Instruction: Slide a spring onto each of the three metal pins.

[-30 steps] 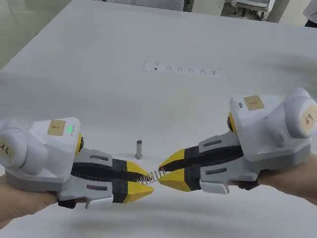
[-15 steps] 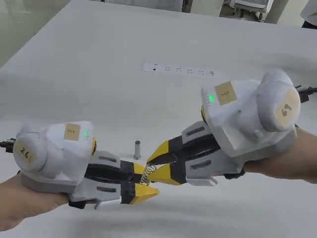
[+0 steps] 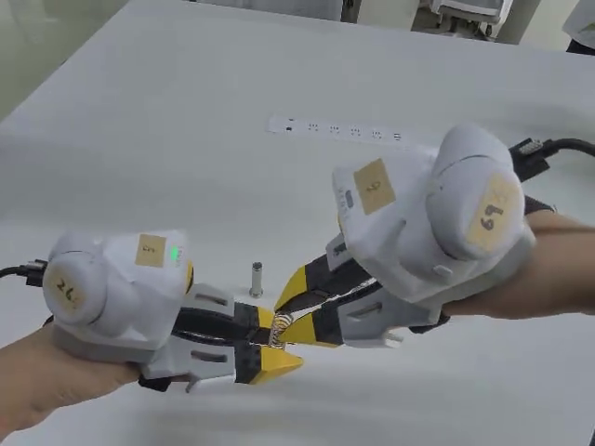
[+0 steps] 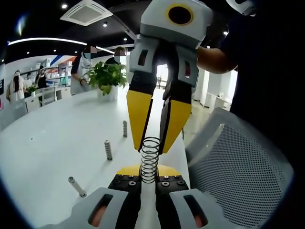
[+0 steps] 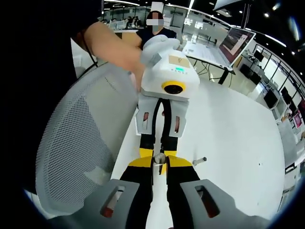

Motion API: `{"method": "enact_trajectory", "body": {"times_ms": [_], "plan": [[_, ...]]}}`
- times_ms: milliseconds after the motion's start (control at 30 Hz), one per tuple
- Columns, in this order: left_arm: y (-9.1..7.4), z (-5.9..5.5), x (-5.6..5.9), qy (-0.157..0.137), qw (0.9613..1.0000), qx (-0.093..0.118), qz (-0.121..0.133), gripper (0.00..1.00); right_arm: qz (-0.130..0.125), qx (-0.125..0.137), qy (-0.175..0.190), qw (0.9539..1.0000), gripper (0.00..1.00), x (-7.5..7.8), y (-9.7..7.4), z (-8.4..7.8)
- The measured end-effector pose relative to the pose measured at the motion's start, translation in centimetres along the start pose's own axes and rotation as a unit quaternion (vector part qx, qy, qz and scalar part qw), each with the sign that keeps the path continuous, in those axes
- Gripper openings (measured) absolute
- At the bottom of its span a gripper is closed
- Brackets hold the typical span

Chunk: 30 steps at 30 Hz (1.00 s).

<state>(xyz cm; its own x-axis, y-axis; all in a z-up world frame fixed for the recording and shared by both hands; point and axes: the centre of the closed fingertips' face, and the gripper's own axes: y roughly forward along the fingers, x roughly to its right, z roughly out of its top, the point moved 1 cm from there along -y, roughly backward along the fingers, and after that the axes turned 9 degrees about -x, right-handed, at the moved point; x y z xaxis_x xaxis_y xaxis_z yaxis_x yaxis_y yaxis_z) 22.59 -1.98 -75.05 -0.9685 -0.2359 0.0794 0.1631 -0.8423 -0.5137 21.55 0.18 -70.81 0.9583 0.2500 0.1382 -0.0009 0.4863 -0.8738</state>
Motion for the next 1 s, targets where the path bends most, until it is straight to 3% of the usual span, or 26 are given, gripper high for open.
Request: {"method": "enact_trajectory", "body": {"times_ms": [300, 567, 1000], "plan": [[0.30, 0.12, -0.05, 0.001, 1.0000, 0.002, 0.003, 0.02, -0.002, -0.024, -0.021, 0.9995, 0.06, -0.04, -0.09, -0.26], [0.22, 0.61, -0.10, -0.007, 0.9998, 0.017, 0.009, 0.03, -0.004, -0.025, -0.023, 0.9994, 0.07, 0.22, -0.49, -0.26], [-0.60, 0.39, -0.59, -0.028, 0.9990, 0.024, 0.024, 0.03, -0.007, -0.027, -0.037, 0.9989, 0.07, 0.51, -0.23, 0.33]]}}
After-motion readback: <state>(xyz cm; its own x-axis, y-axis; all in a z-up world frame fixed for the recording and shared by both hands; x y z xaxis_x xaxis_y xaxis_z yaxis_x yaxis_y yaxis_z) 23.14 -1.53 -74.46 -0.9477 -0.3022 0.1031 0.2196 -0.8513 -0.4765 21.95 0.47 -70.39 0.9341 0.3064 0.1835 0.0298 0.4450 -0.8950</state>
